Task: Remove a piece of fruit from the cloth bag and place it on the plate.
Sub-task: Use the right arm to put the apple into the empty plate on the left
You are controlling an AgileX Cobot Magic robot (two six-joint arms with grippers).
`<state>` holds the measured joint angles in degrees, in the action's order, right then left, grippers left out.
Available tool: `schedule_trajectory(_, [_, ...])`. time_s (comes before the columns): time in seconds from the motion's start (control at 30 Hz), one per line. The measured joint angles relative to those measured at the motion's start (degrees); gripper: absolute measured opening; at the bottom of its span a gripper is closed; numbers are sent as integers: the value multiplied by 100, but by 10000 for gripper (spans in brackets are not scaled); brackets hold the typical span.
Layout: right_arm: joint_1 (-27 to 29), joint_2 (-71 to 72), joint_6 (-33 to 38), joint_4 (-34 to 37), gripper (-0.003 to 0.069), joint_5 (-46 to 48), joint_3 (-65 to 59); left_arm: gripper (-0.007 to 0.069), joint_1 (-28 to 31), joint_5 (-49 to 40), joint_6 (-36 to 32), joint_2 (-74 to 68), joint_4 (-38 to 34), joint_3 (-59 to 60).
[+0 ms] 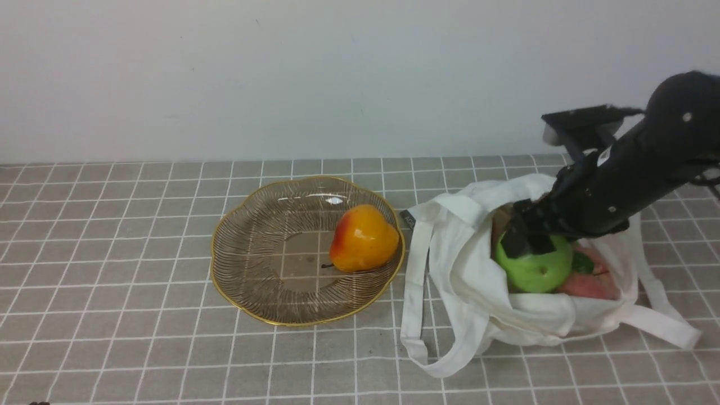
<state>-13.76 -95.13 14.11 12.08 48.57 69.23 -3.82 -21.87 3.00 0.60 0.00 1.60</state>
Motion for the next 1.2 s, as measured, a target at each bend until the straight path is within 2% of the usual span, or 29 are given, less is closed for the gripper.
schedule_trajectory(0.13, [0, 566, -138, -299, 606, 54, 0, -8, 0, 0, 0, 0, 0, 0])
schedule_trajectory(0.3, [0, 1253, -214, -282, 606, 482, 0, -8, 0, 0, 0, 0, 0, 0])
schedule_trajectory(0.4, [0, 1705, -260, 104, 606, 777, 0, -8, 0, 0, 0, 0, 0, 0])
schedule_trajectory(0.47, [0, 1919, -171, 646, 606, 763, 0, -8, 0, 0, 0, 0, 0, 0])
schedule_trajectory(0.53, [-93, 1989, 396, 1499, 606, 640, 0, -8, 0, 0, 0, 0, 0, 0])
schedule_trajectory(0.6, [-206, 1937, 901, 2004, 606, 544, 0, -8, 0, 0, 0, 0, 0, 0])
schedule_trajectory(0.67, [-552, 1677, 1637, 2813, 606, 278, 0, -8, 0, 0, 0, 0, 0, 0])
schedule_trajectory(0.7, [-619, 1615, 1758, 2952, 606, 219, 0, -8, 0, 0, 0, 0, 0, 0])
schedule_trajectory(0.77, [-1050, 1161, 2464, 3663, 606, -269, 0, -8, 0, 0, 0, 0, 0, 0])
schedule_trajectory(1.0, [-2066, -373, 4564, 4923, 606, -2166, 0, -8, 0, 0, 0, 0, 0, 0])
schedule_trajectory(1.2, [-2301, -1153, 5807, 5882, 607, -3491, 0, -8, 0, 0, 0, 0, 0, 0])
